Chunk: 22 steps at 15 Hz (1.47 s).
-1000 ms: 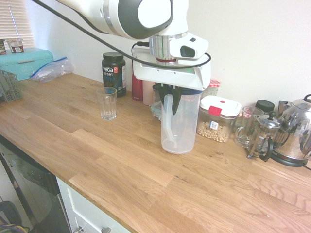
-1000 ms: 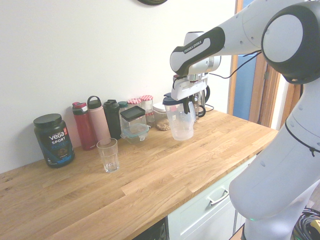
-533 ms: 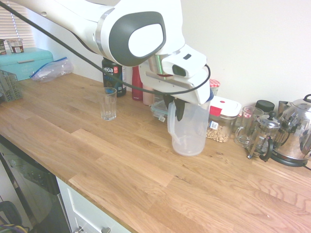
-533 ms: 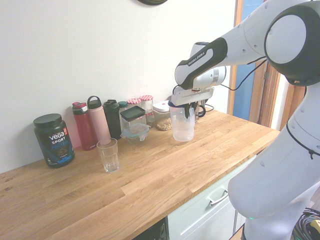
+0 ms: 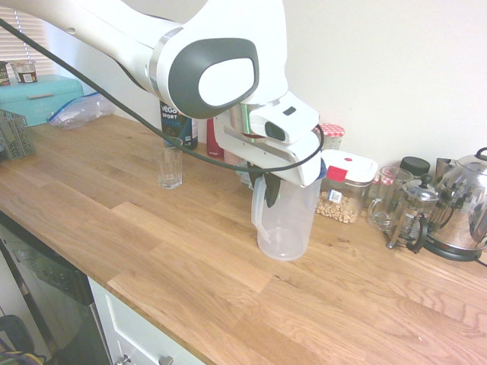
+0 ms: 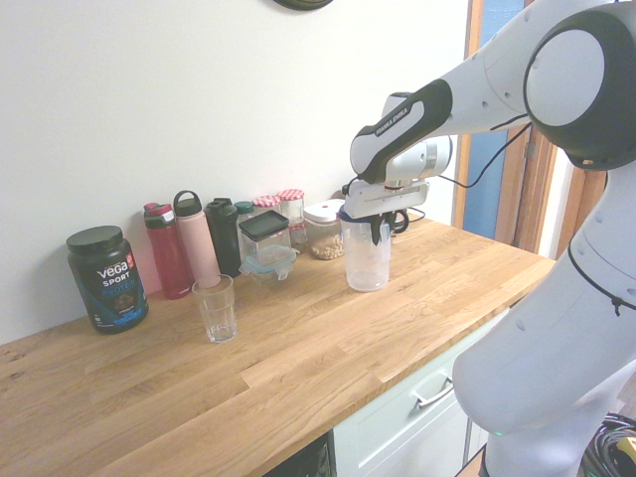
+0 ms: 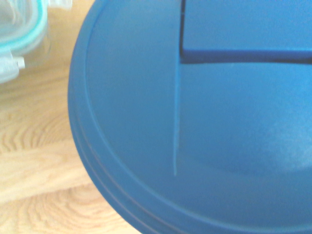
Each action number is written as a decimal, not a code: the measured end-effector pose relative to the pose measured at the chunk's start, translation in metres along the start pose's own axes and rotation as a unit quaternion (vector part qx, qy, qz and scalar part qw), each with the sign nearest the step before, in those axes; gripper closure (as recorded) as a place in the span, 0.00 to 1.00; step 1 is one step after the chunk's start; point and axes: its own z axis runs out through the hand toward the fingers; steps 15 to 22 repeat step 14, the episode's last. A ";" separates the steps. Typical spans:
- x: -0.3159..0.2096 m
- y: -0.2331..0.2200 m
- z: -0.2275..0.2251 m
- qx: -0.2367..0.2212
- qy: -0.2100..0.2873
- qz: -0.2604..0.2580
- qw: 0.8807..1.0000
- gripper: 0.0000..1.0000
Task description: Pour me some water
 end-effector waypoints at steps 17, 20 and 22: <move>-0.015 0.038 -0.038 -0.055 -0.055 -0.013 0.997 0.00; -0.015 0.038 -0.038 -0.055 -0.055 -0.013 0.997 0.00; -0.015 0.038 -0.038 -0.055 -0.055 -0.013 0.997 0.00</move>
